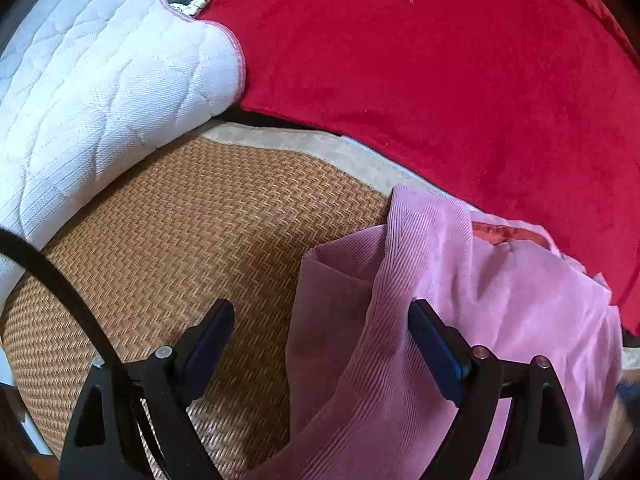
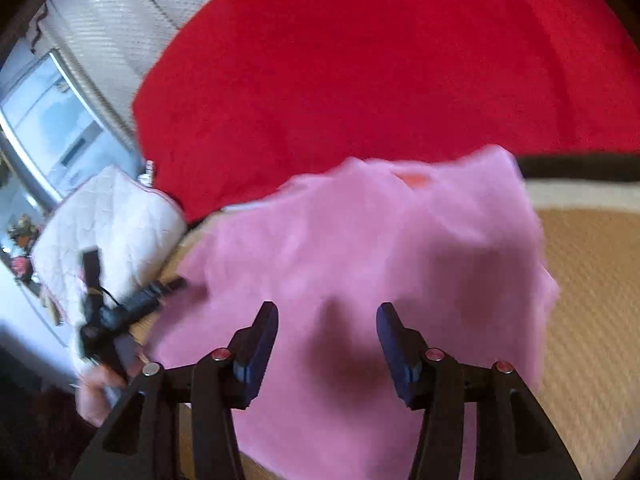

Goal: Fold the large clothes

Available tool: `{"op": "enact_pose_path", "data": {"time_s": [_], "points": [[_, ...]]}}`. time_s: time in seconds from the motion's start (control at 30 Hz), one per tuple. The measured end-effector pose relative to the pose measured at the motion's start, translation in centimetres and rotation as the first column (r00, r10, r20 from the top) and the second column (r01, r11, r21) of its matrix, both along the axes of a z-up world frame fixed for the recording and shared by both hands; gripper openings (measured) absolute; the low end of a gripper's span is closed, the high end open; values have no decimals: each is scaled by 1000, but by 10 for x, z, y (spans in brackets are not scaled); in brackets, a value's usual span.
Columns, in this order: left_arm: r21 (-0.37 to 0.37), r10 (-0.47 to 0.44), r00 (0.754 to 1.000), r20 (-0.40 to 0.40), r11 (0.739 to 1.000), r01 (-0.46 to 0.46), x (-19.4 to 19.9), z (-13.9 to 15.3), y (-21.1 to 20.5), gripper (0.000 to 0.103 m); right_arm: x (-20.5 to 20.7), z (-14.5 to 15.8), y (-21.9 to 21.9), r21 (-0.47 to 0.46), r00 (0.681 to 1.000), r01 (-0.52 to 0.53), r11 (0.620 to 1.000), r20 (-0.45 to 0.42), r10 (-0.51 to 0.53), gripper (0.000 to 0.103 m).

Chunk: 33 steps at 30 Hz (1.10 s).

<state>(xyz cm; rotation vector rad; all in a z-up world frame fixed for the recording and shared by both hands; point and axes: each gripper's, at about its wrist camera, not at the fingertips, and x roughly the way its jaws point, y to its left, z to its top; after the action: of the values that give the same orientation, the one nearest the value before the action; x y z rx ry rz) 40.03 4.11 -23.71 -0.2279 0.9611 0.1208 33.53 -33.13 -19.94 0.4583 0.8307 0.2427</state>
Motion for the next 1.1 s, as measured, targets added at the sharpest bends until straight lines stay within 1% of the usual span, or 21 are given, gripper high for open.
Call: {"op": "enact_pose_path", "data": {"time_s": [0.03, 0.07, 0.17, 0.2, 0.23, 0.3, 0.33, 0.4, 0.47, 0.53, 0.57, 0.6, 0.67, 0.7, 0.77, 0.8, 0.87, 0.9, 0.93, 1.0, 1.1], "points": [[1, 0, 1000, -8, 1000, 0, 5, -2, 0, 90, 10, 4, 2, 14, 1000, -10, 1000, -1, 10, 64], [-6, 3, 1000, -9, 1000, -3, 8, -3, 1, 90, 25, 9, 7, 27, 1000, -18, 999, -6, 18, 66], [-30, 13, 1000, -14, 999, -14, 7, -2, 1, 90, 72, 25, 30, -17, 1000, -24, 1000, 19, 24, 70], [-32, 14, 1000, -17, 999, -14, 6, 0, 2, 90, 89, 26, 36, -17, 999, -40, 999, 14, 40, 78], [-31, 13, 1000, -18, 999, -14, 7, 0, 2, 90, 104, 25, 41, -13, 999, -49, 999, -1, 49, 79], [-17, 5, 1000, -15, 1000, -5, 10, 0, 2, 90, 129, 17, 52, -18, 998, -40, 999, -39, 39, 79], [0, -3, 1000, -16, 1000, 3, 11, -1, 1, 90, 146, 8, 60, -29, 995, -59, 998, -88, 56, 79], [29, -14, 1000, -28, 999, 15, 14, -5, 0, 90, 160, -11, 72, -64, 986, -75, 995, -152, 64, 79], [28, -19, 999, -38, 999, 20, 15, -9, 1, 90, 158, -22, 83, -119, 981, -97, 988, -180, 74, 78], [25, -21, 999, -30, 999, 21, 14, -9, 2, 90, 138, -23, 93, -118, 974, -167, 979, -173, 146, 73], [31, -23, 999, -28, 999, 24, 13, -10, 2, 90, 124, -21, 96, -111, 969, -205, 972, -162, 186, 72], [34, -23, 999, -26, 999, 24, 13, -10, 2, 90, 102, -18, 100, -112, 957, -269, 957, -146, 252, 72], [38, -7, 1000, -21, 999, 7, 12, -10, 4, 90, 67, -17, 103, -140, 931, -356, 924, -132, 339, 72], [41, 8, 1000, -17, 999, -8, 11, -10, 5, 90, 54, -18, 102, -161, 926, -371, 915, -135, 352, 72], [38, 46, 999, -12, 998, -46, 8, -9, 10, 90, 40, -21, 94, -179, 934, -350, 919, -138, 329, 71], [37, 52, 999, -11, 998, -51, 7, -8, 11, 90, 37, -19, 86, -169, 941, -330, 929, -130, 311, 71], [46, 58, 998, -9, 997, -57, 5, -8, 11, 90, 31, -10, 73, -145, 963, -265, 953, -84, 255, 71], [56, 55, 998, -7, 997, -55, 4, -8, 10, 90, 28, -6, 64, -143, 973, -230, 963, -59, 223, 71], [63, 54, 999, -8, 997, -53, 4, -8, 9, 90, 27, -5, 58, -155, 979, -201, 967, -55, 195, 71], [72, 55, 998, -8, 996, -54, 4, -7, 7, 90, 36, -8, 50, -197, 990, -125, 972, -88, 110, 71], [45, 39, 998, 45, 998, -41, 3, 5, 4, 90, 52, -21, 40, -194, 991, -58, 979, -126, 34, 71]]}}
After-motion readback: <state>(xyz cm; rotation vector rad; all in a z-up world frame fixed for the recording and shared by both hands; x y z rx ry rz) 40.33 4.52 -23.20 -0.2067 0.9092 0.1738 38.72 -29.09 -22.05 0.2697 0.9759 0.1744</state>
